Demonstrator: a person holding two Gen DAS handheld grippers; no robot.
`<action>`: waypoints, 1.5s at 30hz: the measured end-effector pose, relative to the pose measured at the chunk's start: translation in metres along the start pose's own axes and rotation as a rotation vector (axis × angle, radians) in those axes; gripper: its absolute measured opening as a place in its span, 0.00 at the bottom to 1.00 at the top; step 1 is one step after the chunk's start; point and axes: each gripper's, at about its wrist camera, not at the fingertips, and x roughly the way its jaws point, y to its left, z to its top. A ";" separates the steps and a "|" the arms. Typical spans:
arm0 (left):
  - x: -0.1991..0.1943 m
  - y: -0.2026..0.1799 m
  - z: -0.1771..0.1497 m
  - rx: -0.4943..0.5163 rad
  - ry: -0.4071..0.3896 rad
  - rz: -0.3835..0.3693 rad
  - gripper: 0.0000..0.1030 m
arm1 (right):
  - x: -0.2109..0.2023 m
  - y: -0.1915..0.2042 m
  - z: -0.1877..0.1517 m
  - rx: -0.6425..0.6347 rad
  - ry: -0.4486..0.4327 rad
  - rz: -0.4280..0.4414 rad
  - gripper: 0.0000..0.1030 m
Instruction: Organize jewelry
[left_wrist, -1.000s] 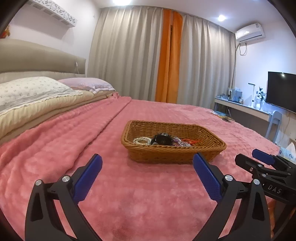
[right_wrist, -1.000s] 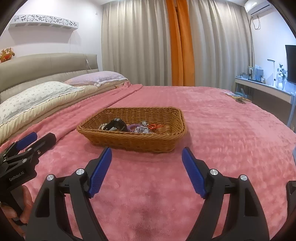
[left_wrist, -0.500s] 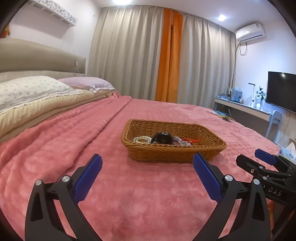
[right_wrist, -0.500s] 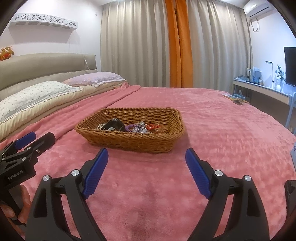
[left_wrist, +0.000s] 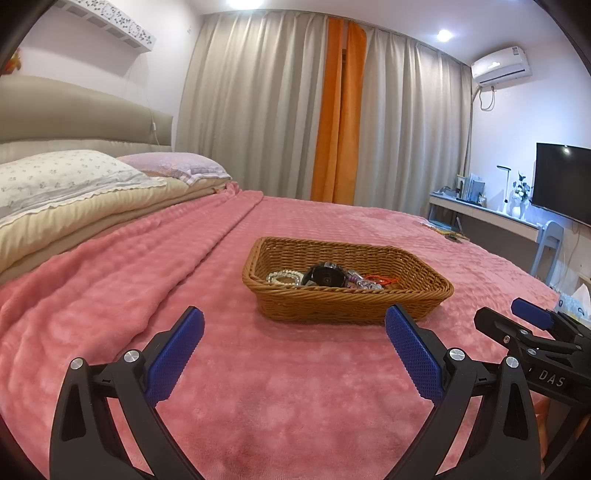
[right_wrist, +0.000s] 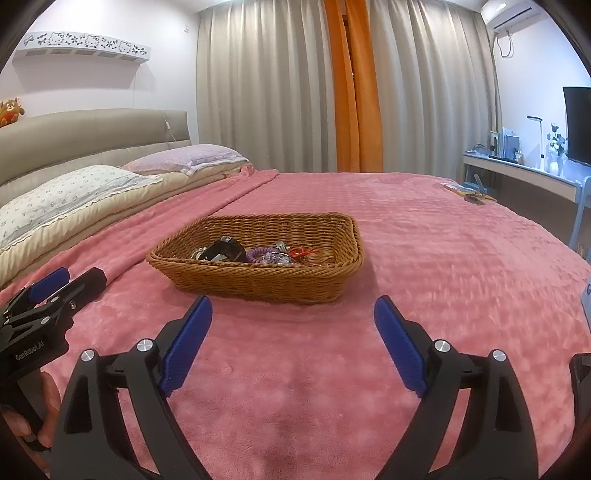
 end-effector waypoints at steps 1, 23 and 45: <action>0.000 0.000 0.000 0.000 -0.001 0.000 0.93 | 0.000 -0.001 0.000 0.003 0.003 0.002 0.83; -0.001 0.001 -0.002 -0.003 0.008 0.003 0.93 | 0.003 -0.005 -0.001 0.025 0.008 -0.017 0.92; 0.001 0.000 -0.004 -0.012 0.023 0.004 0.93 | 0.006 -0.008 -0.002 0.057 0.023 -0.026 0.92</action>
